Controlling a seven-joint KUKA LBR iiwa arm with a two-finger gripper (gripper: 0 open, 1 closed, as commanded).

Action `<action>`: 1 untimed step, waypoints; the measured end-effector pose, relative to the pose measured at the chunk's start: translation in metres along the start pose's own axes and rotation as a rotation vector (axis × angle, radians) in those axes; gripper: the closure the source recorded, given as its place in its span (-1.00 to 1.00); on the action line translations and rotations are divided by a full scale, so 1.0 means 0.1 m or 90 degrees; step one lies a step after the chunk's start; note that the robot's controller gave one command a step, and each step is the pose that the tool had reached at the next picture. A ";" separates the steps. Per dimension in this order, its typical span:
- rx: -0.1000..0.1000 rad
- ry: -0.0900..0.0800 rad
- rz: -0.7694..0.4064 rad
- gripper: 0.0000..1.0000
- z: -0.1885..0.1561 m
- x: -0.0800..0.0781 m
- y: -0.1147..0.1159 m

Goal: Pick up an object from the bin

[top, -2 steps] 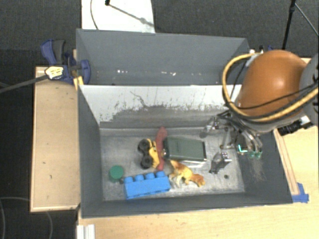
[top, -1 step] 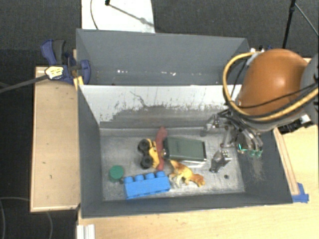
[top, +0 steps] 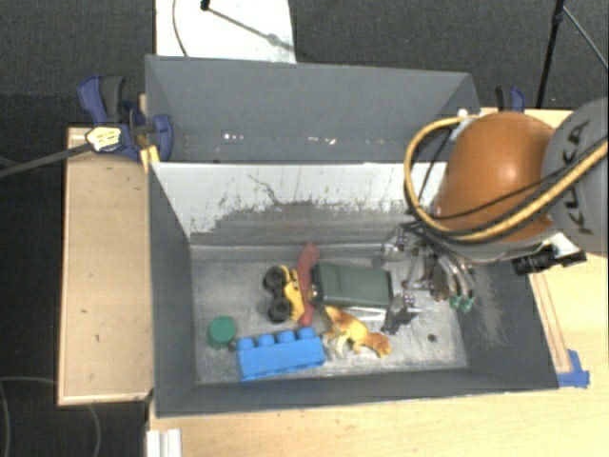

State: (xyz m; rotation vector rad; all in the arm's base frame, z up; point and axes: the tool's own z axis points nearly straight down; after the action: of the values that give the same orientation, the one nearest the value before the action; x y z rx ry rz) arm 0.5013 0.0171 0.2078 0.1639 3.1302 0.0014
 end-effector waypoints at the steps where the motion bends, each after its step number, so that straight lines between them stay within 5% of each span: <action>1: 0.000 0.001 0.033 -1.00 0.61 0.10 0.19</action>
Offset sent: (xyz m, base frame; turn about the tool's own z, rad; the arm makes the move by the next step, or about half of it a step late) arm 0.0063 -0.0398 -0.1378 -0.1343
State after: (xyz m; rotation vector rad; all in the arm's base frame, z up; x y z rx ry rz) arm 0.4936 0.0369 0.1468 0.2455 3.1258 0.0021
